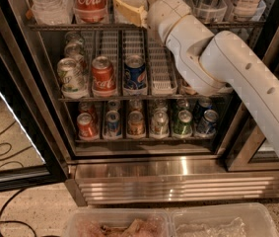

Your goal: Pick water bottle from top shelf of fridge

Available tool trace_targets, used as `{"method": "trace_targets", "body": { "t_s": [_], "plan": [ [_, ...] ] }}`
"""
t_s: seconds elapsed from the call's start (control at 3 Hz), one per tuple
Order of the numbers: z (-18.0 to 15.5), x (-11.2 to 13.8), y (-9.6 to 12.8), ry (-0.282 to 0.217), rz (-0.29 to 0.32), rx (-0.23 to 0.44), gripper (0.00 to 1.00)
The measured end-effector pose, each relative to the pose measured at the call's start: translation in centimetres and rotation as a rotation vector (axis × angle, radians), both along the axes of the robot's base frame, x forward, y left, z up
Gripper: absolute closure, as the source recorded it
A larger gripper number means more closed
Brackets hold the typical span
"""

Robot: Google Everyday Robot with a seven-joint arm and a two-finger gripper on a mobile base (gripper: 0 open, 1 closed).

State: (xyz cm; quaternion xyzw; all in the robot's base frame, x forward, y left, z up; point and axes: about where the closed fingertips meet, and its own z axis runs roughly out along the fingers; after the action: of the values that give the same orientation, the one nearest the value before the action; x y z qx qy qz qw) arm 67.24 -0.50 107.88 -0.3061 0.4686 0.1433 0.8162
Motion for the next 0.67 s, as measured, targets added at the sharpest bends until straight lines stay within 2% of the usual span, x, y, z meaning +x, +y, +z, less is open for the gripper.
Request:
{"method": "trace_targets", "body": {
  "t_s": [0.33,0.67],
  "plan": [
    [0.0,0.0,0.0,0.0,0.0,0.0,1.0],
    [0.3,-0.45,-0.05,-0.003,-0.005,0.016,1.0]
  ]
}}
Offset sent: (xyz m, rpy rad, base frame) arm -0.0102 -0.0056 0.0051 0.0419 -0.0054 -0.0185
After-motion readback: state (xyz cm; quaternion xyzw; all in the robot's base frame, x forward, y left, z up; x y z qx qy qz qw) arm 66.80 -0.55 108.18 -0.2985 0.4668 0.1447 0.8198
